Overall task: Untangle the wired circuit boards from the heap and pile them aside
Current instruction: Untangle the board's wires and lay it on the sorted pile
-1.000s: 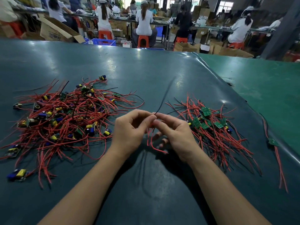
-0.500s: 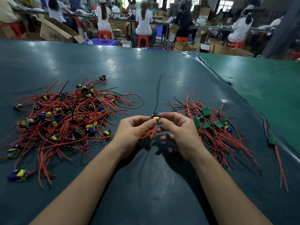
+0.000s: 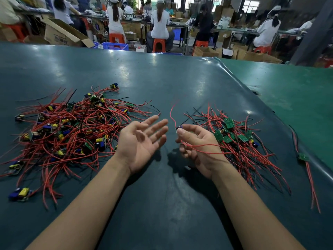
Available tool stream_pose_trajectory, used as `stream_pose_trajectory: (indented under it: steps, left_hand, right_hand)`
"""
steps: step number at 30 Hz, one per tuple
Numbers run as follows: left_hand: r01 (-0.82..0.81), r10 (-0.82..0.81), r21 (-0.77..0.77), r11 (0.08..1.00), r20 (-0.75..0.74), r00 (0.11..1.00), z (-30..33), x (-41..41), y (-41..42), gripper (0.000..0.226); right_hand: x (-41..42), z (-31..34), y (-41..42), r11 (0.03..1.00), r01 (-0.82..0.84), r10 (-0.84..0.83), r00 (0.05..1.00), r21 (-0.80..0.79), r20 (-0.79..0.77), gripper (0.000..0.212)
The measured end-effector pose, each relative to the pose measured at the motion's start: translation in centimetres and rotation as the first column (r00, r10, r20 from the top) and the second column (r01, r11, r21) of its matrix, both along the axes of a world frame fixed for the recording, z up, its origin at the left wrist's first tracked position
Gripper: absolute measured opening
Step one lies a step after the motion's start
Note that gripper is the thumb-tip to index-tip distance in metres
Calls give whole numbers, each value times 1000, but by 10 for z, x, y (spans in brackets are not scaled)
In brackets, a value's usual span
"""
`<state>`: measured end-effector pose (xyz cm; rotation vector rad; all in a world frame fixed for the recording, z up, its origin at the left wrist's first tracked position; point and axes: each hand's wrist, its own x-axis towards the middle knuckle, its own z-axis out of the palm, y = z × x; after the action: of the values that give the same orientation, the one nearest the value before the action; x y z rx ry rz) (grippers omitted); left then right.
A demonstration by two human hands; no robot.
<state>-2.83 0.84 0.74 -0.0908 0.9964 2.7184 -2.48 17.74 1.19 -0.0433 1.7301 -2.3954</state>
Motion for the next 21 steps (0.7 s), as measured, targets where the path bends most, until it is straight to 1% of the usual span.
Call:
stream_pose_trajectory:
  steps: [1, 2, 3, 4, 6, 9, 11, 13, 15, 16, 18, 21]
  left_hand:
    - [3, -4, -131, 991, -3, 1000, -2, 1, 4, 29]
    - [29, -35, -274, 961, -17, 999, -3, 2, 8, 23]
    - [65, -90, -387, 920, -46, 995, -5, 3, 12, 20]
    - [84, -136, -451, 889, -85, 987, -7, 5, 15, 18]
    - [66, -149, -460, 885, -145, 978, -9, 5, 15, 16]
    - [45, -122, -396, 917, -172, 978, -10, 5, 13, 13]
    - [28, -92, -350, 936, -169, 981, -9, 5, 15, 11]
    - [-25, -20, -291, 956, -152, 988, -8, 5, 16, 16]
    - [-110, 67, -259, 960, -172, 983, -8, 4, 16, 22]
    - [-151, 97, -275, 950, -202, 975, -9, 3, 15, 23]
    - [-219, 111, -373, 902, -290, 951, -13, 3, 16, 25]
    - [-294, 64, -518, 803, -415, 908, -17, 6, 18, 25]
  right_hand:
    - [0, 1, 0, 1000, 10, -10, 1000, 2, -3, 13]
    - [0, 1, 1, 1000, 4, -4, 1000, 12, -8, 15]
    - [1, 2, 1, 1000, -20, 20, 1000, 21, -10, 17]
    - [2, 2, 2, 998, -48, 49, 999, 26, -9, 20]
    - [3, 2, 4, 995, -91, 92, 996, 37, -10, 26]
    - [3, 3, 5, 994, -101, 101, 995, 27, -3, 23]
    - [1, 4, 5, 993, -89, 91, 996, -75, 19, 20]
    - [0, 4, 7, 979, -83, 91, 995, -189, 34, 22]
    - [0, 3, 7, 977, -88, 92, 996, -196, 11, 24]
    - [1, 4, 5, 981, -89, 89, 996, -175, -3, 26]
    - [2, 3, 0, 990, -57, 57, 998, -129, -8, 27]
    - [0, -2, -2, 996, 64, -63, 998, -66, 27, 7]
